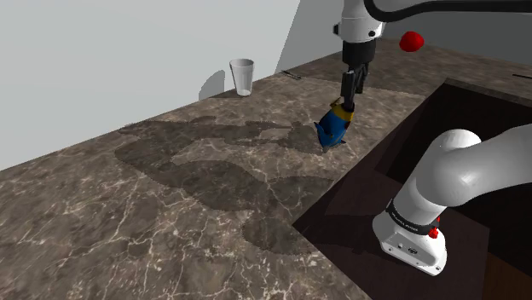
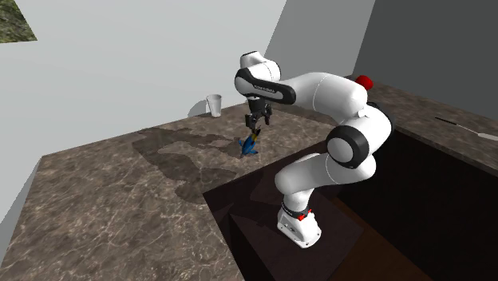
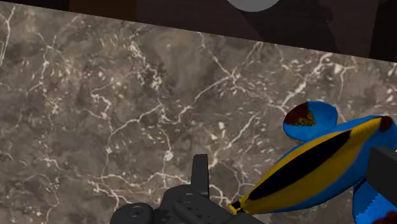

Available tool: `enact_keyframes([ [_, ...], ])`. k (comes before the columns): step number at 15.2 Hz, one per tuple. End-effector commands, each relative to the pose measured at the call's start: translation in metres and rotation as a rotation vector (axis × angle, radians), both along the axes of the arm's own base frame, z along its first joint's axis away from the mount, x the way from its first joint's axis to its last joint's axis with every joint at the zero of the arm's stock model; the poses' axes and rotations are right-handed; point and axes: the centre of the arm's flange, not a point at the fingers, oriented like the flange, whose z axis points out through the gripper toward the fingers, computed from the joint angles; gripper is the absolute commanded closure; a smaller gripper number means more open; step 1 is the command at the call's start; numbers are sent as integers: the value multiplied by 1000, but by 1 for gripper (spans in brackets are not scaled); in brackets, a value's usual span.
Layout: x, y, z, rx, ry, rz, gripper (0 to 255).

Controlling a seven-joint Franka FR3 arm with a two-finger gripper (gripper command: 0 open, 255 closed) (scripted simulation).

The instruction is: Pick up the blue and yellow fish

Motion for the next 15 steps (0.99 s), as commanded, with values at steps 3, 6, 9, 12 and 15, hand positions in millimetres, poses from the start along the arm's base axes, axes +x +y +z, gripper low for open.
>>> enact_keyframes([
  [3,2,34,-3,-79,-43,-144,0],
  [6,15,84,-13,-198,-109,-360,0],
  [9,38,128,-26,-317,-174,-576,0],
  [12,46,138,-41,-349,-191,-634,0],
  [15,46,138,-57,-349,-191,-634,0],
])
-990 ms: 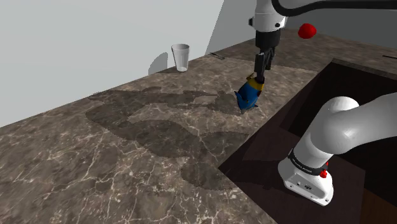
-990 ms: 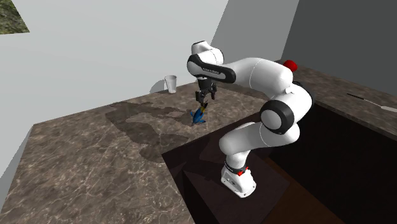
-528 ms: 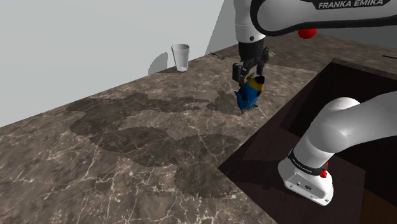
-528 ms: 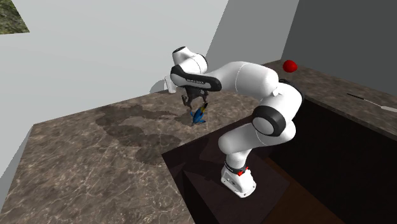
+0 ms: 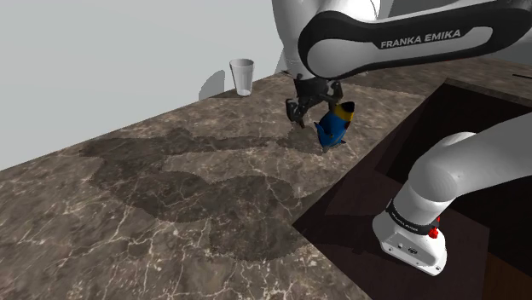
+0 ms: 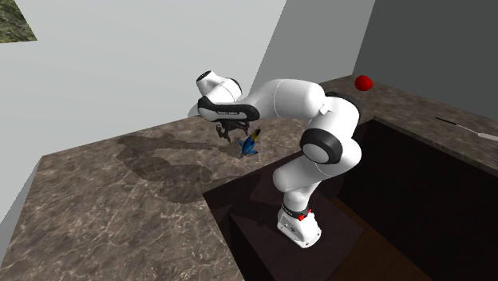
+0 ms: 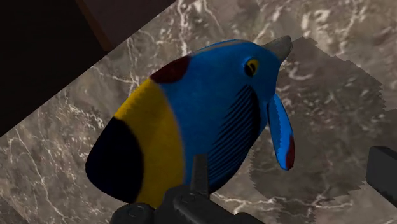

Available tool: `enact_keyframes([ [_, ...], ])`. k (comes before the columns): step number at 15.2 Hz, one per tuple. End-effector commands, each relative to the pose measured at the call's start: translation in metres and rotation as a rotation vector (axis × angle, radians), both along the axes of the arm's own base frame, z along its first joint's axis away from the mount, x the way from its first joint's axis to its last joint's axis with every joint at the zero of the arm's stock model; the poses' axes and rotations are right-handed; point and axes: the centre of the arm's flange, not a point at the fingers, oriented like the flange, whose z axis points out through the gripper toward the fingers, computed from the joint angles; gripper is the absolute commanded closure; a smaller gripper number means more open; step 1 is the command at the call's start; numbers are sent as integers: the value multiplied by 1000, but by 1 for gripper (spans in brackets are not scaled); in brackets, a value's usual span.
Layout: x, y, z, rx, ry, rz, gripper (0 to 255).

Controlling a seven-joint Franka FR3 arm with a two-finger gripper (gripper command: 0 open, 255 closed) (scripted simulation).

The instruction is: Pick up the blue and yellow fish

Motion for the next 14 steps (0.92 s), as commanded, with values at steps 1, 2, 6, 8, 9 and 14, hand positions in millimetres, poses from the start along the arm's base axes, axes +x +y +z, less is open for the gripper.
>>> enact_keyframes([
  [1,1,0,-11,-1,-1,-3,0],
  [2,1,0,-17,-1,-1,-3,0],
  [6,1,-1,-20,-1,-1,-3,255],
  [8,1,-1,-21,-1,-1,-3,255],
  [9,1,-1,-21,-1,-1,-3,255],
  [14,1,0,-20,-1,-1,-3,255],
])
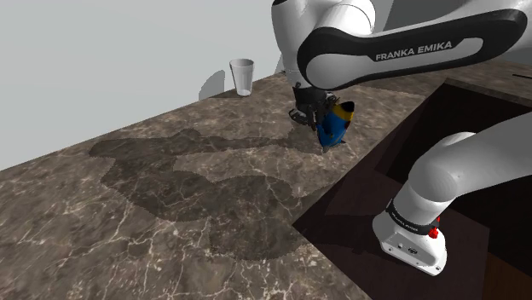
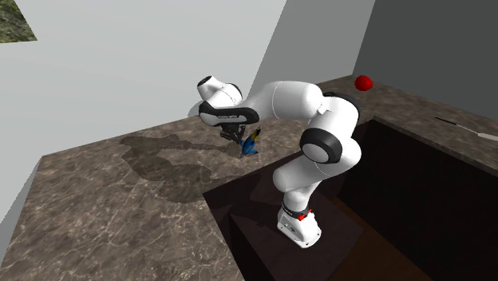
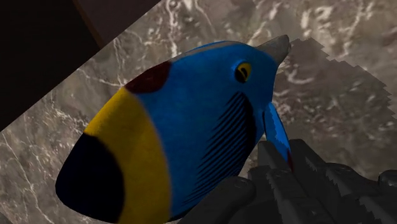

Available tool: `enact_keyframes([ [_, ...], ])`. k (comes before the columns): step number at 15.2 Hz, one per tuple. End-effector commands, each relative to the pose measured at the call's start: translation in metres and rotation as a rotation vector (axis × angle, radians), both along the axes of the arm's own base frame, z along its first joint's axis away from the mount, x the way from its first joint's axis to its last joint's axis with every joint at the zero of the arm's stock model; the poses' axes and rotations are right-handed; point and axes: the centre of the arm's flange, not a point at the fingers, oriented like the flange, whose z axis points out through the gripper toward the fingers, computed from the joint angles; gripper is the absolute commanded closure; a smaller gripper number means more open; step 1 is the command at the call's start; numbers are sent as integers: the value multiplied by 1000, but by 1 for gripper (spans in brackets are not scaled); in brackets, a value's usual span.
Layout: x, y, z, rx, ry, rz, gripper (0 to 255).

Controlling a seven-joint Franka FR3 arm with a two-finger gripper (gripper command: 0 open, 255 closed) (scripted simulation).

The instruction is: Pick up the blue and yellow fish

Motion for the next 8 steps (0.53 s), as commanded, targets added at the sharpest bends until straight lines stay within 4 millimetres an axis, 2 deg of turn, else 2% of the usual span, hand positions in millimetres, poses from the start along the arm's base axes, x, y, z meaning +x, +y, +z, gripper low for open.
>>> enact_keyframes([
  [1,0,0,5,1,1,0,255],
  [8,0,0,42,1,1,0,255],
])
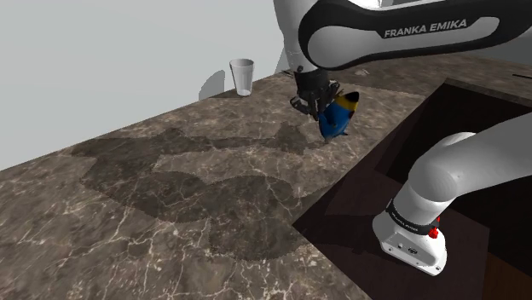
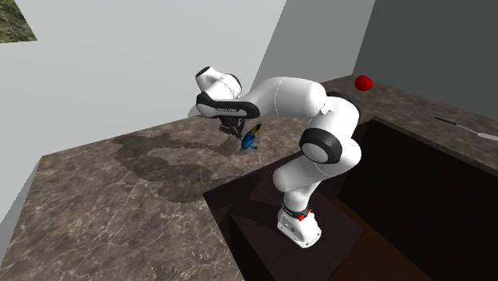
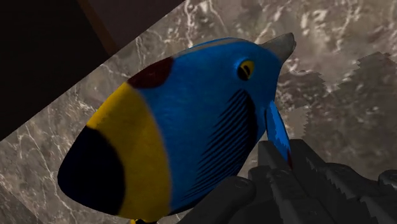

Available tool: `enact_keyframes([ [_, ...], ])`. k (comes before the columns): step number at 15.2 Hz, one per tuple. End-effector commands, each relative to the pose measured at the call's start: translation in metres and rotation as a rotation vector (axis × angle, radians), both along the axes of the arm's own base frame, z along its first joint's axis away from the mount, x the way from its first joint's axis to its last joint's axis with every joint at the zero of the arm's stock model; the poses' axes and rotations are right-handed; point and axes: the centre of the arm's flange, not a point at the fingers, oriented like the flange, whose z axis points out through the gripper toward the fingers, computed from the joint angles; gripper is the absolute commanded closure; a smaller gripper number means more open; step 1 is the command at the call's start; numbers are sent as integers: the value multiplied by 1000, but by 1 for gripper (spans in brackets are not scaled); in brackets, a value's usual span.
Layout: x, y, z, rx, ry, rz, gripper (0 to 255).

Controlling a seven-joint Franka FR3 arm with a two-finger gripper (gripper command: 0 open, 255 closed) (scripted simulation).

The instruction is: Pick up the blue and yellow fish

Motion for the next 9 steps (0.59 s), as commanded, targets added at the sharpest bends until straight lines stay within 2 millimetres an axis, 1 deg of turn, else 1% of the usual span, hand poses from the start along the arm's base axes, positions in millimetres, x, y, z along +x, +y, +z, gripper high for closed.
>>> enact_keyframes([
  [1,0,-1,11,0,0,0,255],
  [7,0,-1,43,0,0,0,255],
  [9,0,-1,44,0,0,0,255],
])
